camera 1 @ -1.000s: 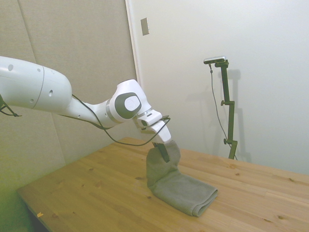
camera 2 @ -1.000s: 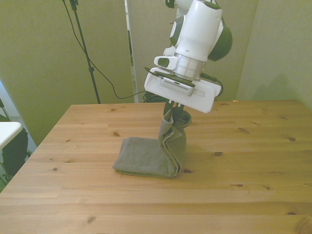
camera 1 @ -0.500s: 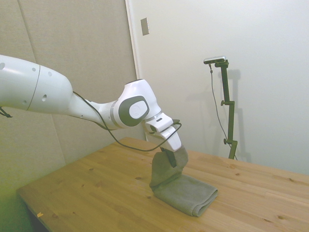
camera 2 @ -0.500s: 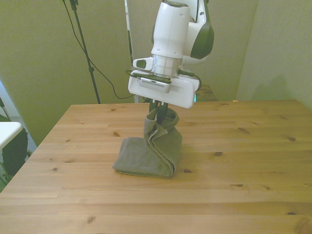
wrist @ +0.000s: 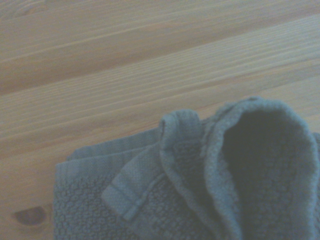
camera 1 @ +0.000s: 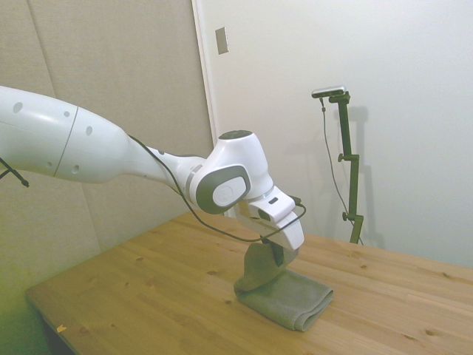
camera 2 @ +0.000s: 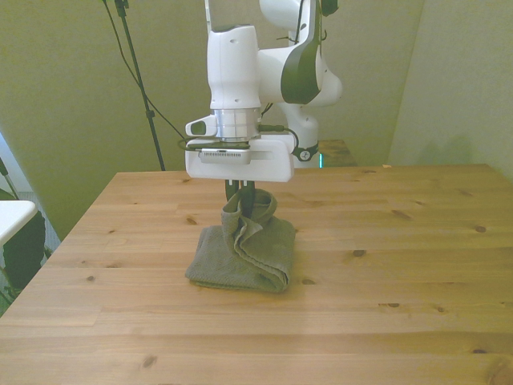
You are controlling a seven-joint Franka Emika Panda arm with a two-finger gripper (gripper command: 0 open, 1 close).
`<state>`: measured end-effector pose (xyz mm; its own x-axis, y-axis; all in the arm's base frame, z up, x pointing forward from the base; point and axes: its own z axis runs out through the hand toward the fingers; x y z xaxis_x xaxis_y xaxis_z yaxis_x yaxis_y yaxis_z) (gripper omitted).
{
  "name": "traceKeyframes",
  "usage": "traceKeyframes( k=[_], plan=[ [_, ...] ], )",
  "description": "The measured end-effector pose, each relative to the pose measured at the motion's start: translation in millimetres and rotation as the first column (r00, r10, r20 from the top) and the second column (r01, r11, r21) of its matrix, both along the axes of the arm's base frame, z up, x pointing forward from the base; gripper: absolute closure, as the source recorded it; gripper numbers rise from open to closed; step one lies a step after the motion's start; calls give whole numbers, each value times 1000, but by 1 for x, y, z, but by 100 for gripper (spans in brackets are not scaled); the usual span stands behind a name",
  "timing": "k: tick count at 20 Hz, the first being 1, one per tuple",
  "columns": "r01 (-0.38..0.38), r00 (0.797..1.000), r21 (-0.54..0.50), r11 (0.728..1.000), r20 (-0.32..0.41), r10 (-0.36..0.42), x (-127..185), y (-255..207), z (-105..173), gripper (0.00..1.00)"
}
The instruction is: Fold the towel
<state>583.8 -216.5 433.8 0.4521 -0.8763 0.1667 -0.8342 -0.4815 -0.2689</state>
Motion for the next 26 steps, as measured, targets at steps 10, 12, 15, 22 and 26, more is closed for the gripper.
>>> traceKeyframes(
  k=[10, 12, 15, 22, 26],
  plan=[
    [-28, 1000, 6, 1000, 11, 28, -1, -19, -8, 0],
    [-25, 1000, 4, 1000, 17, 25, -1, -21, -4, 0],
    [-30, 999, -5, 1000, 31, 30, -4, -20, 7, 0],
    [-113, 993, -43, 993, -40, 111, -43, 24, 43, 0],
    [-90, 986, -111, 990, -147, 73, -61, 78, 38, 0]
  ],
)
